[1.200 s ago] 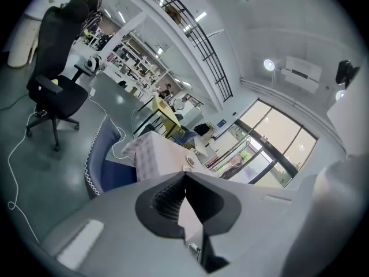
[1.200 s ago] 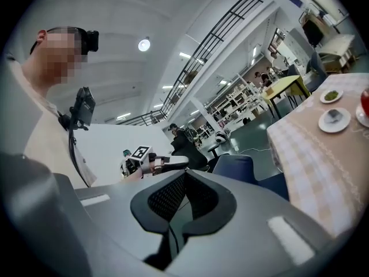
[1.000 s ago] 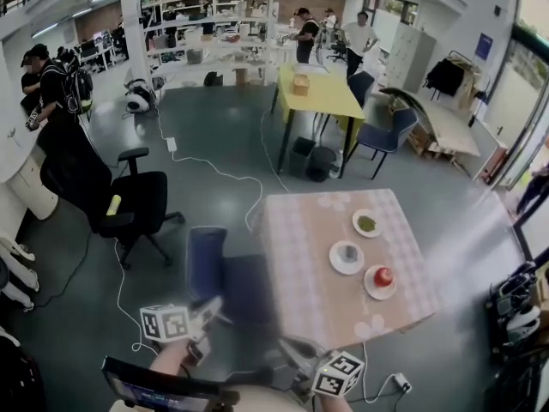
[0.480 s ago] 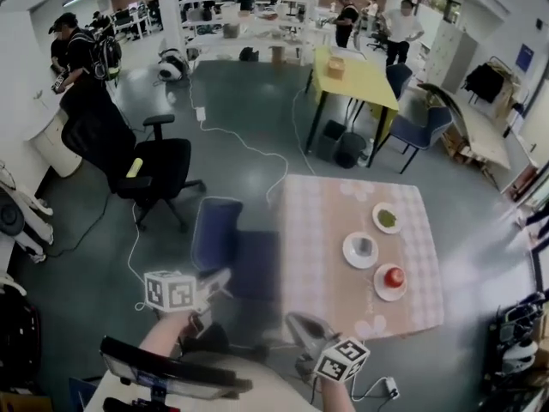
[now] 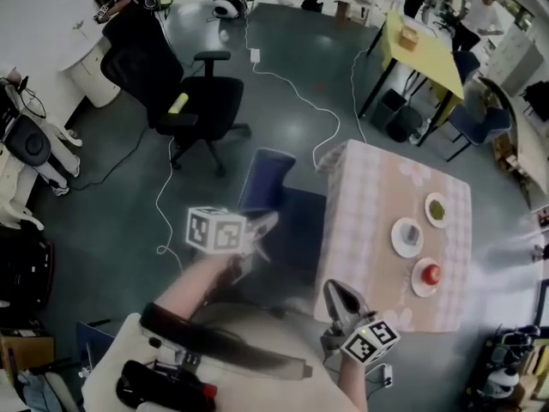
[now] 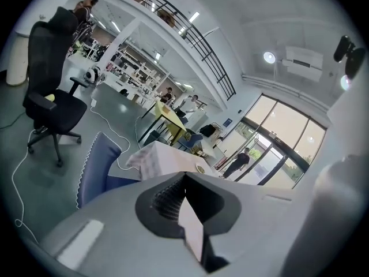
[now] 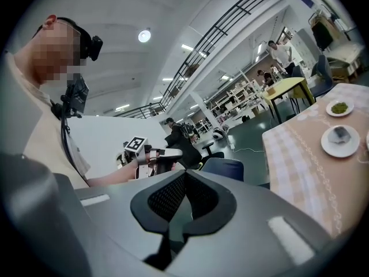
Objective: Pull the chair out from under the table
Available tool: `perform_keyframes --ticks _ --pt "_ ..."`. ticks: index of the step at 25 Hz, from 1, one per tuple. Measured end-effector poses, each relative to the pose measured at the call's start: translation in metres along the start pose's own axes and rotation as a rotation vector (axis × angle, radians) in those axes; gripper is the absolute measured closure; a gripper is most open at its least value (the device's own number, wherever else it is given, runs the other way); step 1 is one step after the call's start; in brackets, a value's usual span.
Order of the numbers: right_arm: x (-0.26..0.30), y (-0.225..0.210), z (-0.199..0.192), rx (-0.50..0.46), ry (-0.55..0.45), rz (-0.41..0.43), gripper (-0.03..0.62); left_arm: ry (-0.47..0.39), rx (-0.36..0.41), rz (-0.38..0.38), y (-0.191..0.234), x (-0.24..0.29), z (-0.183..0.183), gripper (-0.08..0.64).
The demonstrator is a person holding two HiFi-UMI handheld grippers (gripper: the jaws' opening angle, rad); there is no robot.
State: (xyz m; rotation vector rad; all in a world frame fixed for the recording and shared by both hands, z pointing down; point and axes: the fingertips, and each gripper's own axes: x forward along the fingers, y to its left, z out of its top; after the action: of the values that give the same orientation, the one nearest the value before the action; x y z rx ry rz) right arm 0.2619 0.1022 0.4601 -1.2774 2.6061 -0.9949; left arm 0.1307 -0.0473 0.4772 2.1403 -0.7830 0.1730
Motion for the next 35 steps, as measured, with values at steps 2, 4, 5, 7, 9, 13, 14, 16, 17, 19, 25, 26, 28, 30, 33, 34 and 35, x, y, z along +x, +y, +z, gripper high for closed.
perform_keyframes --ticks 2,4,5,7,9,13,14,16,17,19,25,26,28,30,33,34,35 --pt "0.022 0.001 0.003 -0.005 0.015 -0.024 0.578 0.010 -0.019 -0.010 0.024 0.003 0.008 0.561" --pt "0.049 0.003 0.005 0.003 0.023 -0.054 0.578 0.029 -0.024 -0.009 0.053 0.005 0.017 0.561" --pt "0.066 0.007 0.005 0.011 0.028 -0.066 0.578 0.043 -0.018 -0.004 0.069 0.004 0.022 0.561" --pt "0.106 0.017 0.003 0.022 0.053 -0.075 0.578 0.070 -0.002 0.005 0.104 -0.001 0.034 0.561" --pt "0.146 0.026 0.001 0.021 0.096 -0.077 0.578 0.095 -0.009 0.003 0.137 -0.005 0.043 0.561" --pt "0.204 0.030 -0.005 0.031 0.159 -0.111 0.578 0.138 -0.071 -0.033 0.182 -0.005 0.051 0.561" --pt "0.214 0.030 -0.007 0.039 0.171 -0.123 0.578 0.151 -0.077 -0.041 0.190 -0.002 0.052 0.561" --pt "0.230 0.031 -0.012 0.048 0.202 -0.144 0.578 0.179 -0.079 -0.052 0.203 0.002 0.053 0.561" --pt "0.237 0.033 -0.016 0.048 0.219 -0.154 0.578 0.192 -0.078 -0.057 0.209 0.003 0.053 0.557" --pt "0.250 0.034 -0.022 0.045 0.245 -0.172 0.578 0.214 -0.079 -0.058 0.223 0.005 0.053 0.506" --pt "0.260 0.022 -0.037 0.068 0.290 -0.304 0.578 0.258 -0.100 -0.036 0.253 0.016 0.046 0.397" --pt "0.262 0.022 -0.038 0.066 0.290 -0.320 0.578 0.263 -0.096 -0.032 0.257 0.019 0.047 0.339" --pt "0.267 0.020 -0.038 0.064 0.284 -0.338 0.578 0.274 -0.077 -0.015 0.267 0.031 0.048 0.215" --pt "0.266 0.018 -0.039 0.073 0.285 -0.351 0.578 0.292 -0.056 0.022 0.275 0.045 0.044 0.144" --pt "0.253 0.018 -0.044 0.092 0.289 -0.362 0.578 0.344 -0.032 0.056 0.272 0.066 0.027 0.112" --pt "0.248 0.017 -0.045 0.096 0.285 -0.363 0.578 0.362 -0.026 0.062 0.269 0.072 0.020 0.107" --pt "0.244 0.015 -0.046 0.097 0.280 -0.363 0.578 0.376 -0.019 0.069 0.268 0.079 0.014 0.104"
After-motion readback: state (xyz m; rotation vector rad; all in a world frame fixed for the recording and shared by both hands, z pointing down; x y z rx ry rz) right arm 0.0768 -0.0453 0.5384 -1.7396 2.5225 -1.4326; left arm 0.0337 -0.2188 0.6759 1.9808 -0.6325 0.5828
